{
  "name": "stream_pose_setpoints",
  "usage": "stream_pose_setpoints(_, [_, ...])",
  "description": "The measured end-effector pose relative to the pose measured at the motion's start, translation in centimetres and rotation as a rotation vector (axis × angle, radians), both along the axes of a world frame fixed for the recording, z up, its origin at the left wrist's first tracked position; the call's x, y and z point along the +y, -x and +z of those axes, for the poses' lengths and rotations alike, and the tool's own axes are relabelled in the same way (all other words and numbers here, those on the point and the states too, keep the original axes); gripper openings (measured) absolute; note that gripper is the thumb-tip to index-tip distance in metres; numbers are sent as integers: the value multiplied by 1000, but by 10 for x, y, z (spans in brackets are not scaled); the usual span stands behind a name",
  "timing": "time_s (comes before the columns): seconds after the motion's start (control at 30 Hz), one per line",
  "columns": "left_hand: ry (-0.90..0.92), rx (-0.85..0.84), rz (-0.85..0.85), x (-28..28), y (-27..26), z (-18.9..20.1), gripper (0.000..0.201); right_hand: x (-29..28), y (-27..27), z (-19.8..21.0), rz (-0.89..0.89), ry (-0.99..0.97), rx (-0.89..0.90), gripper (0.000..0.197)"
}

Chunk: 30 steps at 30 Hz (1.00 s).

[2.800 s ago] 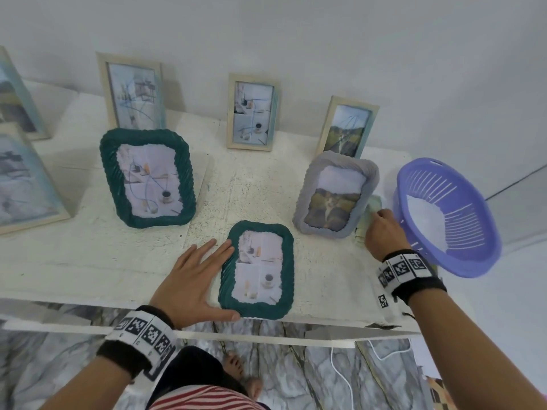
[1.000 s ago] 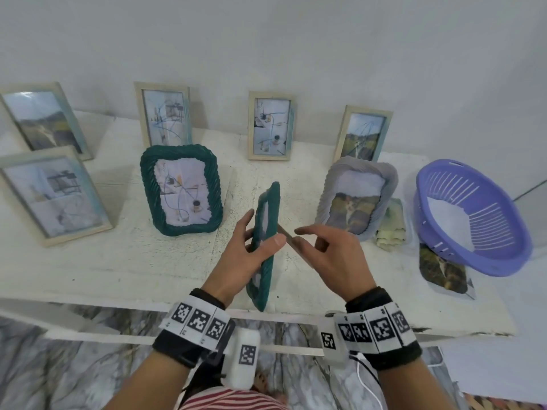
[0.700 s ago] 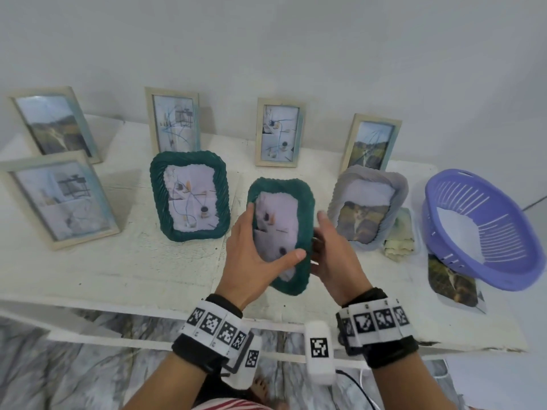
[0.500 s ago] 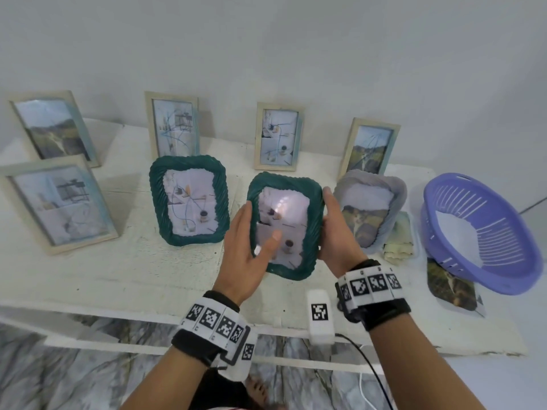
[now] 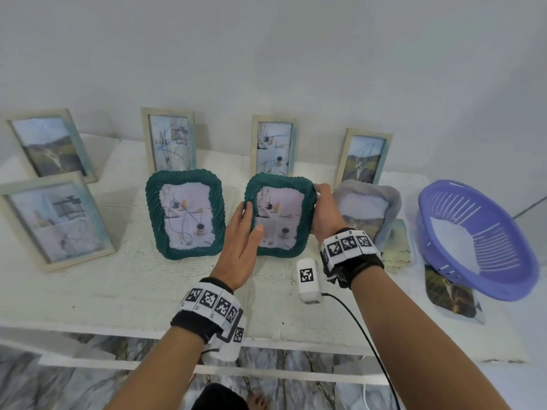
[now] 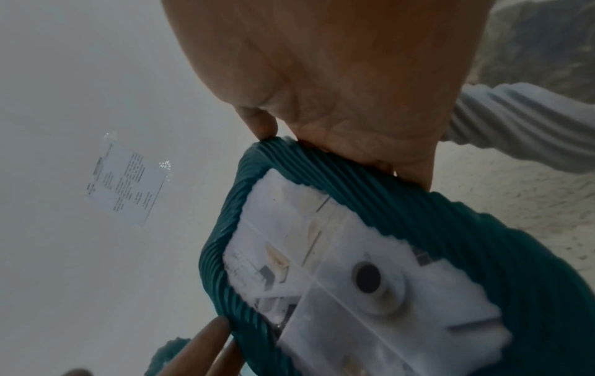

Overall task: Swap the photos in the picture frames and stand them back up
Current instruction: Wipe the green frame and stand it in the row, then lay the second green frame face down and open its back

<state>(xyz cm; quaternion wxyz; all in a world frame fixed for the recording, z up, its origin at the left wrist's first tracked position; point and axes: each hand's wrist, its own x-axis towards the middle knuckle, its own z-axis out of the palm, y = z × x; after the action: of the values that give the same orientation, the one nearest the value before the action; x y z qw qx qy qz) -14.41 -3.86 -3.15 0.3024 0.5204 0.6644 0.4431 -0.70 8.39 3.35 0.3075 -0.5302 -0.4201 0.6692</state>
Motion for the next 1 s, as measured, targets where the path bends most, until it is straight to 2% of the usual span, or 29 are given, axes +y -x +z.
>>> stream_pose_setpoints(0.13, [19,16,-12,1,1,-1,63,10,4,-6,-16,-80,-86,37])
stream_pose_setpoints(0.27, [40,83,-61,-1,4,-3,71,16,6,-5,-40,-339,-255,25])
stream_pose_setpoints(0.43, [29,119,-89,-11,8,-4,75,6,3,18,-19,-625,-390,28])
stream_pose_setpoints(0.53, [-70,108,6,-25,18,2,70,-12,6,32,-66,-831,-407,27])
stream_pose_setpoints(0.63, [-200,103,167,-37,39,10,48,-30,20,42,-36,-960,-357,25])
stream_pose_setpoints(0.73, [-284,135,352,-41,65,15,37,-46,41,42,96,-980,-309,22])
stream_pose_setpoints(0.83, [-274,156,500,-39,87,21,46,-57,67,32,274,-849,-274,33])
stream_pose_setpoints(0.93, [-174,123,526,-37,105,21,56,-63,92,14,408,-699,-385,51])
stream_pose_setpoints(1.0, [-110,44,487,-37,114,17,62,-66,105,3,471,-644,-482,54])
